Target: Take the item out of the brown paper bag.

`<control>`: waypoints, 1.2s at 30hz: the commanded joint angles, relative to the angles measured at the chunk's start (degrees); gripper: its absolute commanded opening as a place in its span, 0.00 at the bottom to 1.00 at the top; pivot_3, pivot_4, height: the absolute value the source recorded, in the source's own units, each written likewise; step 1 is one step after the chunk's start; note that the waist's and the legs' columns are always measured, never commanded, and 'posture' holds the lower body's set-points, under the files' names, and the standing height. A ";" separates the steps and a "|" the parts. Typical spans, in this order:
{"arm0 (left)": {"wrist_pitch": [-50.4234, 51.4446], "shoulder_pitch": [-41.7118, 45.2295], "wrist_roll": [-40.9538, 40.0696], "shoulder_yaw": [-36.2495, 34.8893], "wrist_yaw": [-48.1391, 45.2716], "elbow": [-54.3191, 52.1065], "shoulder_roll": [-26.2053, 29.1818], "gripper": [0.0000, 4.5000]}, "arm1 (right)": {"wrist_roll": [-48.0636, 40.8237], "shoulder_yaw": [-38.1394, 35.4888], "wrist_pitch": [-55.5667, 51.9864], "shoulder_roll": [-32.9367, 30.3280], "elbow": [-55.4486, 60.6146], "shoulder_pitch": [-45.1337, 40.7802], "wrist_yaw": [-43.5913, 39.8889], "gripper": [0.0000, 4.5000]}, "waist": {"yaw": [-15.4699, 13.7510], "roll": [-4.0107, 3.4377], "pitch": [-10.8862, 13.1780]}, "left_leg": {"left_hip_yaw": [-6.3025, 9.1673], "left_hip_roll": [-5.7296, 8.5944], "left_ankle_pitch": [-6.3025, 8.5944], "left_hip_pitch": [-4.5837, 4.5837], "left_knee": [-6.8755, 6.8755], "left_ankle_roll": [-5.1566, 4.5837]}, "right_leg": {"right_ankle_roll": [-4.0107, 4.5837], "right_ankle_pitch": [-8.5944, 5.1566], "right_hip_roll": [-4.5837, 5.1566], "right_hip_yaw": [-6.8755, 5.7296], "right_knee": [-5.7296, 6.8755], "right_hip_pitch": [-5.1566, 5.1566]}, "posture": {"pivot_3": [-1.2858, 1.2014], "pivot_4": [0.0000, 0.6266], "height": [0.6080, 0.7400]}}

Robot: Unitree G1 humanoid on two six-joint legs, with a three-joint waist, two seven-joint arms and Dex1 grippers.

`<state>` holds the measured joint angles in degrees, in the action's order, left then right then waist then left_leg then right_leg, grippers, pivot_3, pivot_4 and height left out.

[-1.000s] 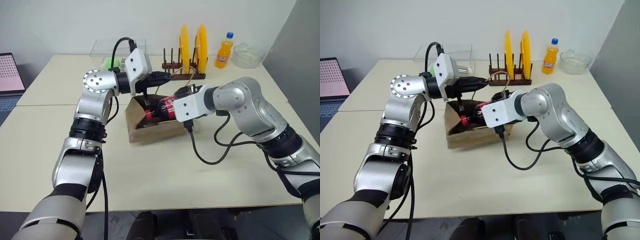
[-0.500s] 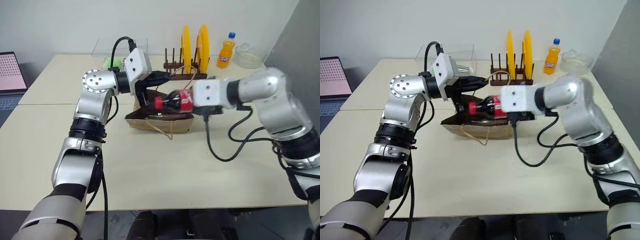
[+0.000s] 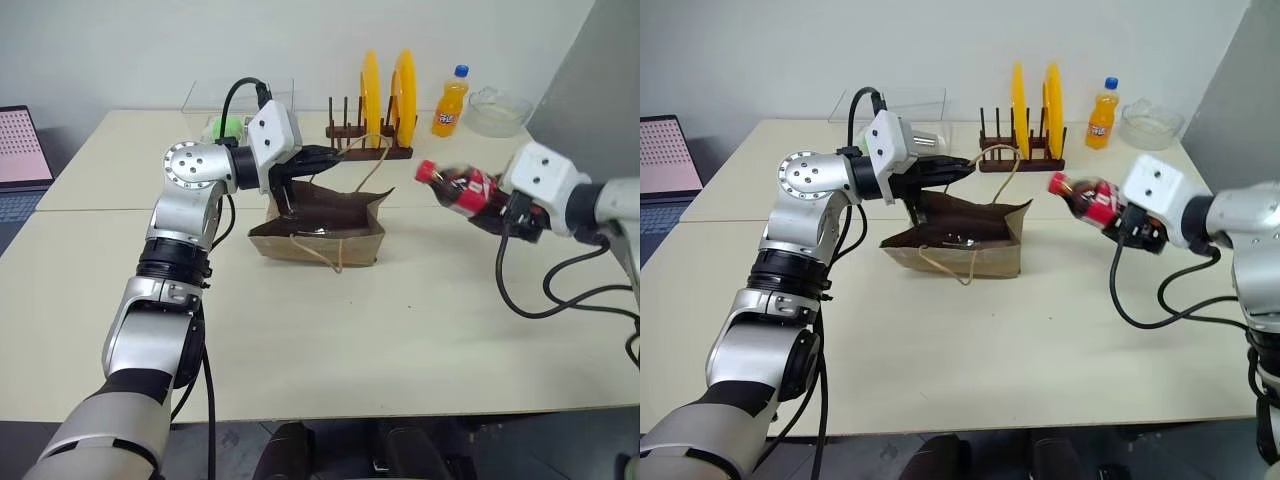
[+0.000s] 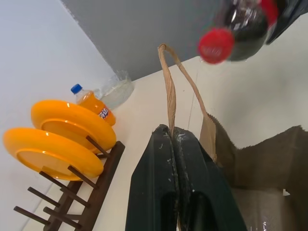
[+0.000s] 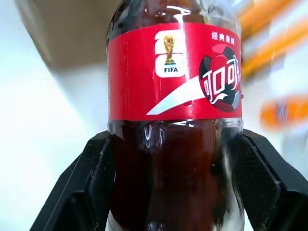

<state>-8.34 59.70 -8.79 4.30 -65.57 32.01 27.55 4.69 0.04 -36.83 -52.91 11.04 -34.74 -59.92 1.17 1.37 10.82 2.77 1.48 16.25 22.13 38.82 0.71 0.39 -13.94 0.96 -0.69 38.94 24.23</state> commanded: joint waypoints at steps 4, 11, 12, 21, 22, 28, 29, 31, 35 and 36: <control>-0.18 1.08 -0.50 -0.76 0.87 -1.15 -0.47 0.00 | 5.18 6.26 12.05 4.19 -18.07 -4.02 8.55 0.67 | 0.54 -0.01 0.00 | -0.08 -0.03 -0.01 -0.07 0.00 0.01 | 0.00 0.00 -0.01 0.06 0.04 0.01 | 0.52 0.24 1.00; 0.31 0.20 -0.60 -1.02 0.85 -2.35 -0.10 0.00 | 7.17 13.14 22.24 8.65 -35.99 -11.15 6.78 0.67 | 0.57 -0.05 0.03 | -0.15 -0.06 -0.01 -0.07 -0.02 0.01 | 0.00 0.00 -0.04 0.08 0.02 0.01 | 0.52 0.24 1.00; 0.36 0.12 -0.59 -1.04 0.90 -2.46 -0.04 0.00 | 7.64 14.08 23.44 8.92 -38.13 -12.10 6.37 0.67 | 0.53 -0.05 0.03 | -0.15 -0.05 -0.01 -0.06 -0.02 0.01 | 0.00 0.00 -0.03 0.08 0.02 0.01 | 0.52 0.24 1.00; 0.77 -0.42 -0.63 -1.00 1.27 -3.24 0.28 0.00 | 9.98 17.24 29.65 10.25 -49.72 -16.81 4.20 0.90 | 0.46 -0.05 0.03 | -0.15 -0.05 -0.01 -0.06 0.01 0.01 | 0.01 0.01 -0.02 0.07 0.01 -0.01 | 0.52 0.24 1.00; 0.79 -0.48 -0.65 -0.99 1.28 -3.32 0.32 0.00 | 10.12 17.18 29.95 10.30 -49.92 -16.79 4.14 0.99 | 0.46 -0.05 0.03 | -0.14 -0.05 -0.01 -0.06 0.01 0.01 | 0.01 0.01 -0.02 0.06 0.02 -0.02 | 0.52 0.24 1.00; 0.77 -0.54 -0.64 -0.88 1.29 -3.27 0.31 0.00 | 9.73 16.15 30.12 9.79 -47.92 -15.96 3.06 0.99 | 0.48 -0.05 0.03 | -0.14 -0.05 -0.01 -0.07 0.01 0.02 | 0.01 0.01 -0.02 0.07 0.02 -0.02 | 0.52 0.24 1.00; 0.83 -0.59 -0.64 -0.87 1.29 -3.34 0.32 0.00 | 9.03 15.51 29.44 9.23 -46.14 -15.55 2.27 0.99 | 0.47 -0.05 0.03 | -0.13 -0.05 -0.01 -0.07 0.01 0.02 | 0.01 0.01 -0.02 0.06 0.03 -0.02 | 0.52 0.24 1.00; 1.00 -0.67 -0.55 -0.87 1.44 -3.40 0.40 0.00 | 7.47 13.91 27.86 7.46 -40.83 -14.08 0.19 0.99 | 0.45 -0.05 0.03 | -0.13 -0.05 -0.01 -0.06 0.01 0.01 | 0.01 0.01 -0.02 0.06 0.03 -0.02 | 0.52 0.24 1.00; 4.64 -0.72 -1.82 -1.60 1.80 -4.09 0.35 0.00 | 1.20 7.70 22.77 3.45 -24.23 -8.41 -3.40 0.99 | 0.27 -0.05 0.03 | -0.10 -0.05 -0.01 -0.03 0.01 0.01 | 0.00 0.00 -0.02 0.03 0.01 -0.02 | 0.52 0.24 1.00; 5.33 -0.74 -2.03 -1.70 1.77 -4.31 0.38 0.00 | -0.36 6.19 21.28 2.71 -20.77 -7.12 -3.89 0.99 | 0.25 -0.05 0.03 | -0.08 -0.05 -0.01 -0.01 0.01 0.01 | 0.00 0.00 -0.02 0.01 0.00 -0.02 | 0.52 0.24 1.00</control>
<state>-3.91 58.36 -9.21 4.11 -64.28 30.05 27.59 7.34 9.92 -13.92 -48.83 -16.12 -42.19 -62.65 1.42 1.32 10.86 2.70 1.44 16.25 22.12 38.83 0.72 0.39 -13.94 0.94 -0.68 38.94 24.21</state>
